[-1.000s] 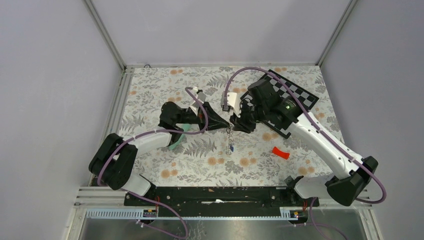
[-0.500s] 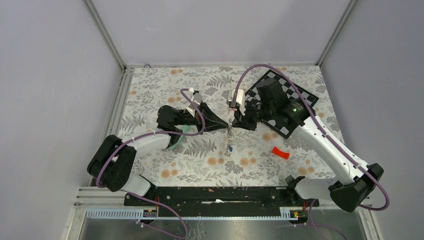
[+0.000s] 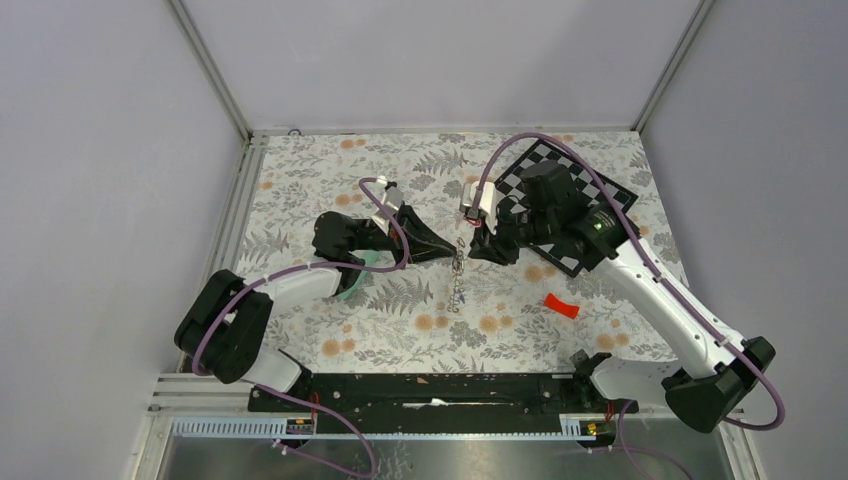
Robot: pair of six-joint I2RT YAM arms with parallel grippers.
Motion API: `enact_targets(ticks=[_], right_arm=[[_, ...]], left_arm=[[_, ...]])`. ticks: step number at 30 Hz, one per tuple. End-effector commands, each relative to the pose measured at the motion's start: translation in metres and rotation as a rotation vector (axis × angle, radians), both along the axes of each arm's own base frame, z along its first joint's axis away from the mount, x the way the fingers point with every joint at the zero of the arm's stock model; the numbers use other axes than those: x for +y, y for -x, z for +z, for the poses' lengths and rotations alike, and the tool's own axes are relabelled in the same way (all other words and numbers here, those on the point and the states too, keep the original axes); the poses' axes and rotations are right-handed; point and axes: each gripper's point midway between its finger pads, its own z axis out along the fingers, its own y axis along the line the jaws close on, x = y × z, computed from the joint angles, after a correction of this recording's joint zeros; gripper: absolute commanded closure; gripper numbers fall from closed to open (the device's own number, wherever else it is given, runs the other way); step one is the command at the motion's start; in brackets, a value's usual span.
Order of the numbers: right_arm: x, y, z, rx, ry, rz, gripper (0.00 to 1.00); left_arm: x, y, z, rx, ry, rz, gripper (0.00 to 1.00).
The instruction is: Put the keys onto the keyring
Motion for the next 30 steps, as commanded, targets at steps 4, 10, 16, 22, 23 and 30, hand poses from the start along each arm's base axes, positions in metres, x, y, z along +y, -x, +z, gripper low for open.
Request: enact_targets(ticks=[4,10,16,22,23,30], right_arm=[[-0.005,0.016,0.016,-0.034,-0.039,0.064,0.60],[0.004,0.018,0.015,0.003,-0.066,0.095,0.64],[0.010,0.012,0.008,0.019,-0.071,0.099,0.75],[0.013,0.013,0.002,0.028,-0.075,0.109,0.89],[0.013,0.013,0.002,0.029,-0.076,0.111,0.92],[0.015,0.015,0.000,0.030,-0.094,0.127,1.00]], left_arm=[[0.006,0.008,0.021,-0.121,0.061,-0.003,1.00],[0.006,0.010,0.021,-0.122,0.059,-0.012,1.00],[0.007,0.012,0.023,-0.128,0.063,-0.016,1.00],[0.008,0.014,0.025,-0.129,0.068,-0.021,1.00],[0.008,0.015,0.025,-0.128,0.069,-0.022,1.00],[0.008,0.018,0.026,-0.140,0.074,-0.038,1.00]])
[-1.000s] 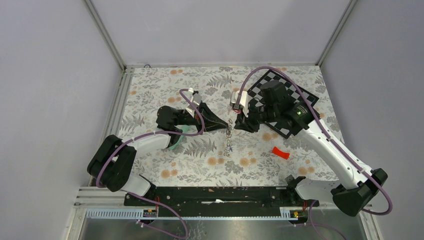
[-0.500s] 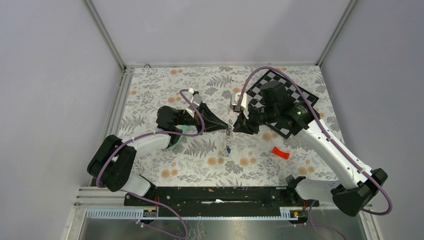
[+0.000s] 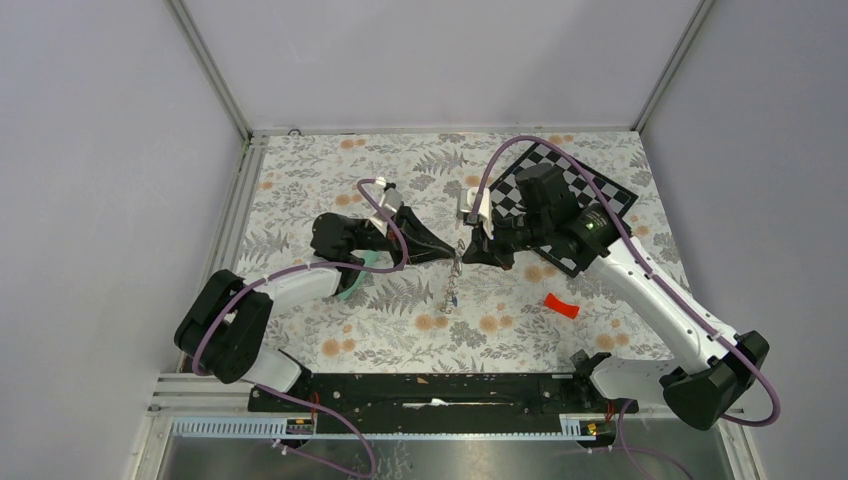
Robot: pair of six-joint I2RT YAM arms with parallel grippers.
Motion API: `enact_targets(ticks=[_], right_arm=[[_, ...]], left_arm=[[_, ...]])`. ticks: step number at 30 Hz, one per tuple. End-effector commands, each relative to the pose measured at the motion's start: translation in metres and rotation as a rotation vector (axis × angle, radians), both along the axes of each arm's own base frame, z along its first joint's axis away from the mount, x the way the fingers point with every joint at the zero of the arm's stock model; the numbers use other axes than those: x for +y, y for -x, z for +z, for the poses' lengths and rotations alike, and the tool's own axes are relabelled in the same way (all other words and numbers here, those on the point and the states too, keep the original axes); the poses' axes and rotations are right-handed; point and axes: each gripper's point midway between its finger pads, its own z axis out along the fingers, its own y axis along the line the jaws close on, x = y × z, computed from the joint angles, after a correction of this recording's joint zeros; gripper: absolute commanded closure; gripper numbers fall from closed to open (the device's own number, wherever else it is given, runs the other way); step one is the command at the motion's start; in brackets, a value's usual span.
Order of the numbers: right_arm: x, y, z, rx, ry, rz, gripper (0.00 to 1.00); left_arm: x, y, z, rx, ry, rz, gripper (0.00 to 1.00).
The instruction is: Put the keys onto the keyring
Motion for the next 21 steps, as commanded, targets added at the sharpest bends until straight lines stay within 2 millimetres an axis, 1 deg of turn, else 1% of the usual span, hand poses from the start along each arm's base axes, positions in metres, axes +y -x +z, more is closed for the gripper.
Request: enact_targets(ticks=[1,10,17,21], right_arm=[[0.006,0.001,0.005,-0.008,-0.047,0.026,1.00],[0.013,0.000,0.008,0.013,-0.080,0.043,1.00],[0.012,-0.001,0.017,-0.007,-0.091,0.025,0.82],[0.006,-0.001,0.023,-0.049,-0.090,0.010,0.76]], left_arm=[[0.007,0.014,0.025,-0.124,0.076,-0.017,1.00],[0.005,0.020,0.021,-0.126,0.070,-0.037,1.00],[0.005,0.020,0.020,-0.126,0.069,-0.037,1.00],[0.005,0.020,0.021,-0.127,0.071,-0.036,1.00]])
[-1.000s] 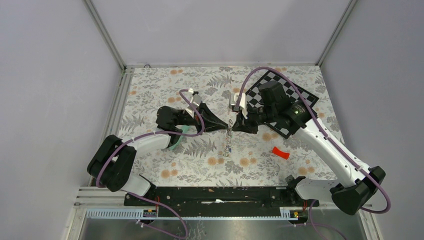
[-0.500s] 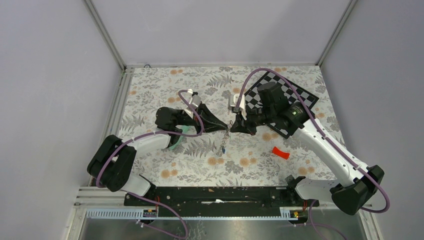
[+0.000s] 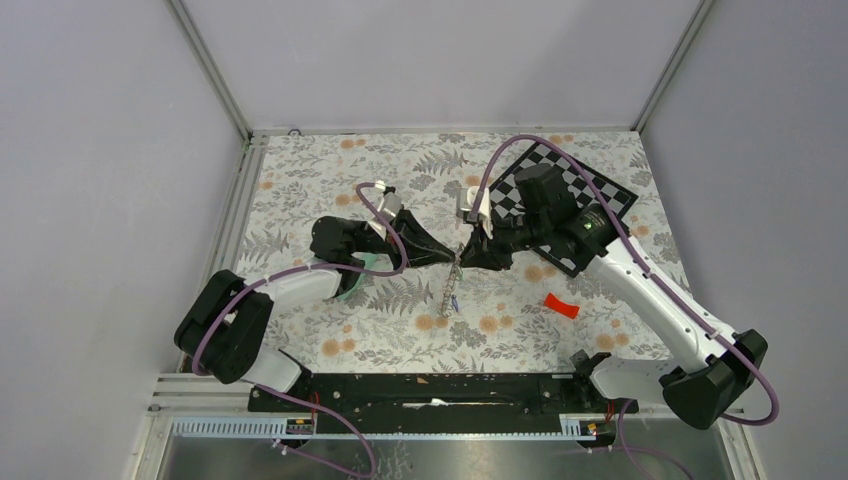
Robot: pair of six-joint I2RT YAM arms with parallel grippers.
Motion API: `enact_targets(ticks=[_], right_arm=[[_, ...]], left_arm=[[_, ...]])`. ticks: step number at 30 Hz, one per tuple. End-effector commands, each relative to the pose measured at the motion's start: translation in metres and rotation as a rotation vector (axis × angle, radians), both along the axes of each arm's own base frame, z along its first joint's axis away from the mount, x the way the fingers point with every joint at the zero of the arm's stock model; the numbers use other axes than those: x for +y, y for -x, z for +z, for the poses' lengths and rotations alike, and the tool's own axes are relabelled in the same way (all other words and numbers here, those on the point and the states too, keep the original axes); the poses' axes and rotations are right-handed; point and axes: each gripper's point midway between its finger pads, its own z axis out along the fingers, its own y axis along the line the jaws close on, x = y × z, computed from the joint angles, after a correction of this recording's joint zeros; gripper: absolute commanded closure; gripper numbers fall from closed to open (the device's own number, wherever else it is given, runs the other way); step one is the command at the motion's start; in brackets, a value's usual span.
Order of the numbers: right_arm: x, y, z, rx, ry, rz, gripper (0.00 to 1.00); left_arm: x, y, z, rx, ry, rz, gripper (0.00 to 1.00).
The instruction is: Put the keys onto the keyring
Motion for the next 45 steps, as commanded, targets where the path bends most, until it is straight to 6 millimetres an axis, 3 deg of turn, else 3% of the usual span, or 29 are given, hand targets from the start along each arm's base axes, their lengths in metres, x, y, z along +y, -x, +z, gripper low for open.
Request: enact_targets(ticks=[1,10,17,29,32,36,42,45], right_arm=[[-0.001,-0.003,0.024,-0.090,-0.058,-0.003,0.75],[-0.003,0.014,0.026,-0.086,-0.073,0.068,0.67],[0.004,0.008,0.021,-0.050,-0.081,0.054,0.70],[0.010,0.003,0.015,-0.019,-0.095,0.043,0.80],[0.011,0.004,0.015,-0.015,-0.101,0.045,0.85],[0.010,0.004,0.016,-0.024,-0.101,0.047,0.99],[0.000,-0.003,0.020,-0.066,-0.035,0.007,1.00],[-0.009,-0.006,0.017,-0.061,0.059,-0.013,1.00]], left_arm=[[0.005,0.012,0.022,-0.103,0.065,-0.012,1.00],[0.002,0.008,0.024,-0.083,0.068,-0.005,1.00],[0.001,0.006,0.024,-0.070,0.072,0.004,1.00],[0.002,0.005,0.024,-0.065,0.074,0.012,1.00],[0.001,0.004,0.023,-0.061,0.073,0.015,1.00],[0.002,0.003,0.024,-0.063,0.075,0.022,1.00],[0.005,-0.008,0.024,-0.070,0.068,0.066,1.00],[0.003,-0.017,0.020,-0.094,0.023,0.086,0.70]])
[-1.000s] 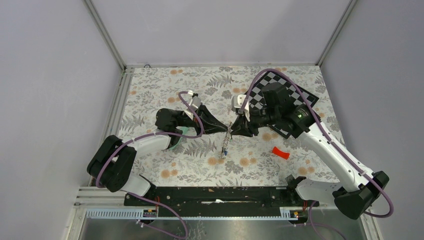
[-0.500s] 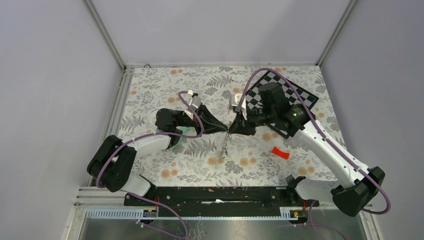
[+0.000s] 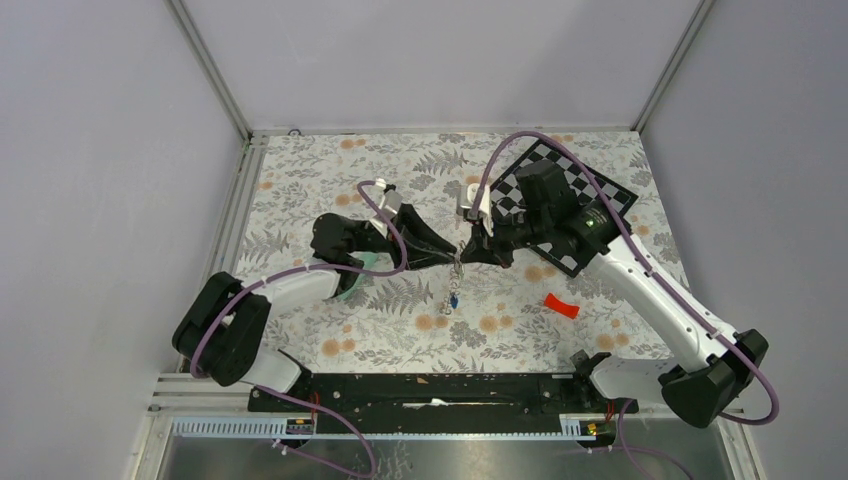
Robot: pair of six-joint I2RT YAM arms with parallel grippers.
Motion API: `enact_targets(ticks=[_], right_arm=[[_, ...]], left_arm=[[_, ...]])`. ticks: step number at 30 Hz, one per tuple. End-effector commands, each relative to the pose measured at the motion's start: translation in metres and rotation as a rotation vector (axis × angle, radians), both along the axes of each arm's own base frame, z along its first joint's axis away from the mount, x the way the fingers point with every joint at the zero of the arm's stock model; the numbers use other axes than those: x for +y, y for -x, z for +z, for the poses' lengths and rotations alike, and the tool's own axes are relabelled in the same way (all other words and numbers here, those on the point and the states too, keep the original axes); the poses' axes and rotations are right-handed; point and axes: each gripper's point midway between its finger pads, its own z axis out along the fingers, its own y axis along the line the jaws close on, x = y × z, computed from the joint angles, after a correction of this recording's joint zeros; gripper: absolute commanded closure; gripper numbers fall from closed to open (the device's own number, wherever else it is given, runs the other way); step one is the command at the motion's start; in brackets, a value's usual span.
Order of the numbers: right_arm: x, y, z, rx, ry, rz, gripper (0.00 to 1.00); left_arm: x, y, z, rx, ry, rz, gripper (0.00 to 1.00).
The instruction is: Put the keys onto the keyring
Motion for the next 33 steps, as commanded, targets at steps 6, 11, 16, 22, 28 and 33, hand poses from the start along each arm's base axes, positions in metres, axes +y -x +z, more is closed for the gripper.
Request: enact_targets(ticks=[6,11,16,22,28,33], right_arm=[[-0.028,-0.011,0.000,-0.046,0.282,-0.043,1.00],[-0.034,-0.017,0.006,-0.053,0.379,-0.040,1.00],[-0.035,-0.024,0.007,-0.066,0.453,-0.042,1.00],[-0.033,-0.025,0.002,-0.032,0.508,-0.033,1.00],[-0.028,-0.026,0.004,-0.031,0.498,-0.037,1.00],[-0.025,-0.026,0.005,-0.023,0.489,-0.030,1.00]], left_arm=[[-0.002,-0.030,0.006,-0.147,-0.108,0.059,0.30],[-0.008,-0.044,-0.005,-0.153,-0.177,0.057,0.35],[-0.010,-0.040,0.000,-0.151,-0.136,0.018,0.48],[-0.013,-0.029,0.010,-0.144,-0.067,-0.024,0.52],[-0.019,-0.022,0.006,-0.135,-0.065,-0.040,0.52],[-0.022,-0.022,0.001,-0.128,-0.060,-0.025,0.56]])
